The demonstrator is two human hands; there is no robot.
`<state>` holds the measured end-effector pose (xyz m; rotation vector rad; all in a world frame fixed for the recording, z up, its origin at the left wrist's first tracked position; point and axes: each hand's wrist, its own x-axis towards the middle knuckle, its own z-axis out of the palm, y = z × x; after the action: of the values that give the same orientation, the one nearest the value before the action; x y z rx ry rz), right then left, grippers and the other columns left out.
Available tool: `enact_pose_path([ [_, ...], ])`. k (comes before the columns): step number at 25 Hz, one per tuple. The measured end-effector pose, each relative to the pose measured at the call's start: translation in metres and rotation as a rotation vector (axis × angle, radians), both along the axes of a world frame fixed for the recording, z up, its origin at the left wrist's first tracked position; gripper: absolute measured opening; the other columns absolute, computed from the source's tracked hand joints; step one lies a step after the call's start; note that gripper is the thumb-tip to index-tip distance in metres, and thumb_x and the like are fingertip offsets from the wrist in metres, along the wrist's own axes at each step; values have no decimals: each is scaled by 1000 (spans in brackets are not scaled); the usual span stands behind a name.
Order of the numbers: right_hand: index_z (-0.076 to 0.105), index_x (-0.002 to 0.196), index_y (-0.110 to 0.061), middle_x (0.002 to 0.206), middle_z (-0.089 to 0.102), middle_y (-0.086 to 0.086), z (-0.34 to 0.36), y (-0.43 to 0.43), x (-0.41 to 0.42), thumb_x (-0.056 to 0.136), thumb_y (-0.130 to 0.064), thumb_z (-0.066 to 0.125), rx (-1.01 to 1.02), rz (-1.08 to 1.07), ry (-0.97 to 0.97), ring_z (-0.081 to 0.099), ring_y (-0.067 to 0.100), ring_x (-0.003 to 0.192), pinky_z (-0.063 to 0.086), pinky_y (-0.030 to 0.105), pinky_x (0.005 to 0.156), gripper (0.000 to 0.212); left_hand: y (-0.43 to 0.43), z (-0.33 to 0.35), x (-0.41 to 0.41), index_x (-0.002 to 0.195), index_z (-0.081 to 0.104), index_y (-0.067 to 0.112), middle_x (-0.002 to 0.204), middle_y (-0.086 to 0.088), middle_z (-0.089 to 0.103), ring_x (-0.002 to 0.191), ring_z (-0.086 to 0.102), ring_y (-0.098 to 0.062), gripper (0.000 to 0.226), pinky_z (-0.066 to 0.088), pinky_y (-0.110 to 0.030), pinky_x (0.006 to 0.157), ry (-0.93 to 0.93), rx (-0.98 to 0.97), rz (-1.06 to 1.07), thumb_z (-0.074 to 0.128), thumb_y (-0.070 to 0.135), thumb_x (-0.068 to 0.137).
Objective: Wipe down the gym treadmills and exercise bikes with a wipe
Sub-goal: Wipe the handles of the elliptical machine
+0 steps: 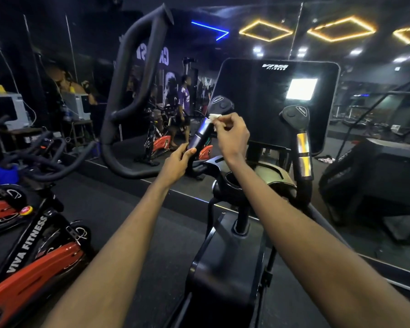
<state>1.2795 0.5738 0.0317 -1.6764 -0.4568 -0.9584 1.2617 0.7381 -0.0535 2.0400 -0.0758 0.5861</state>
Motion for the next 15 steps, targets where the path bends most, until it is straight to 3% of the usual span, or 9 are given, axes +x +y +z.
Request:
enact_pose_path([
  [2,65,84,-16,89,64,1,-5,6,-4,85,-12,72,1,19,-5,64,6,78,52,17,73,8,0,-1,0,136,54,29,127,-4,65,119,57,-23,49,45,-37,101,-2,13,21,46,57,96],
  [4,65,84,-12,90,63,3,-8,2,-5,86,-9,70,-126,49,-57,62,3,77,48,11,70,6,0,0,-1,140,51,28,131,-4,63,123,55,-23,50,43,-37,104,10,-1,36,47,54,97],
  [6,66,85,-9,90,62,5,-4,-7,-3,85,-6,69,-235,63,-87,61,5,76,50,16,71,4,-1,1,-5,143,50,26,136,-5,60,127,52,-23,54,42,-38,107,16,-24,39,50,53,96],
  [9,67,87,-11,89,62,5,0,-10,2,83,-1,66,-186,9,-111,60,7,77,53,25,75,11,2,-8,-10,136,57,19,125,-1,65,119,58,-19,50,46,-34,100,31,-17,22,57,47,95],
  [15,71,95,-16,95,58,-1,-27,3,-3,89,-10,67,-393,127,-152,61,9,81,54,30,76,10,9,-13,-18,135,57,11,117,4,62,111,57,-10,47,45,-25,91,14,13,19,64,34,94],
])
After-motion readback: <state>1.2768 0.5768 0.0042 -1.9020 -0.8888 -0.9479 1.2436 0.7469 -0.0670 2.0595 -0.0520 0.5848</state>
